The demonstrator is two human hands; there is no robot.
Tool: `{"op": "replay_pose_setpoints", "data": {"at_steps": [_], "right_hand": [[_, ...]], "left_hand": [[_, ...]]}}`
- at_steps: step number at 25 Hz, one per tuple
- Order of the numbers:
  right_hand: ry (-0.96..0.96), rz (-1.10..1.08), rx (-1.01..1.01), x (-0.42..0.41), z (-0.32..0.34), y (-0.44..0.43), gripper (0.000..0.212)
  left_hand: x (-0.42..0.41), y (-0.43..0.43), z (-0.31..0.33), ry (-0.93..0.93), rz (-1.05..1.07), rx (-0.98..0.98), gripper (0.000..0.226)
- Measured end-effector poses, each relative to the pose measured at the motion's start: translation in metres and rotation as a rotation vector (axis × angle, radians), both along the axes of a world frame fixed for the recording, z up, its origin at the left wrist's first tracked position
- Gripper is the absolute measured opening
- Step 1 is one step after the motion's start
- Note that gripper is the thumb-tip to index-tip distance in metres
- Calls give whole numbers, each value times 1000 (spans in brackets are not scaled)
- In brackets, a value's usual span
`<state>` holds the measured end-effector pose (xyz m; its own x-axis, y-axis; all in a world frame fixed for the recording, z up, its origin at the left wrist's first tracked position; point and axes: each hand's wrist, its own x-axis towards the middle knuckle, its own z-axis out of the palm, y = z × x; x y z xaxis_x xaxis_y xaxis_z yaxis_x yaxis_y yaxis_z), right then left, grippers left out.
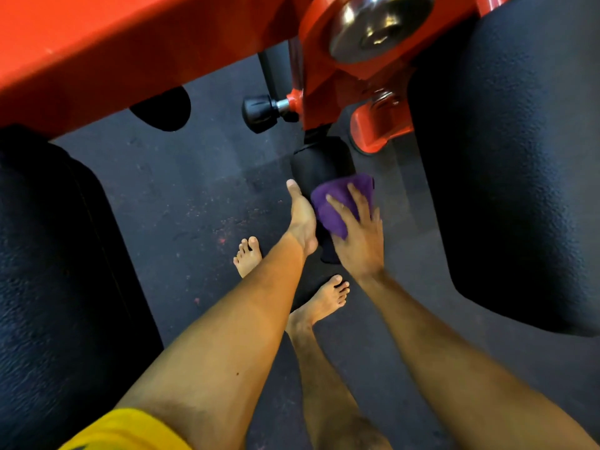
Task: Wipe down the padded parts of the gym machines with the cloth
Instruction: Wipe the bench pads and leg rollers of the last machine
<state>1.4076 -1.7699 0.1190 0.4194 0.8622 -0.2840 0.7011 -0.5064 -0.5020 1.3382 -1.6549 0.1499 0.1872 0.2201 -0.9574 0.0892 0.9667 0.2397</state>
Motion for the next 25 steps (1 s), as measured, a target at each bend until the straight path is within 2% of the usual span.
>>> {"op": "replay_pose_setpoints", "data": {"at_steps": [3,6,10,11,13,15,17,21,22,24,25], "right_hand": [[-8,23,-49,6,-3,73,71],[-13,111,84,25,-16,85,68],[283,-410,37,44,-14,96,79],[273,-417,19,44,-13,95,81],[200,-202,38,39,-6,78,86],[98,66,62,32,-6,44,83],[47,217,64,27,-6,5,84],[98,158,-8,15,0,-41,88],[97,130,16,14,-2,-33,87],[98,94,75,21,-8,11,79],[106,75,75,27,-10,42,73]], "left_hand": [[-3,0,-9,-2,15,-16,88],[-3,2,-11,-7,28,3,87],[5,11,-10,66,72,-41,94],[6,12,-12,71,89,-58,101],[6,14,-20,45,90,-85,109],[2,14,-23,56,44,-81,103],[1,14,-24,85,44,-83,94],[6,7,-22,213,68,-115,110],[11,-5,-43,205,108,-130,120],[17,-24,-128,206,166,-83,144],[18,-26,-166,212,188,-33,144]]}}
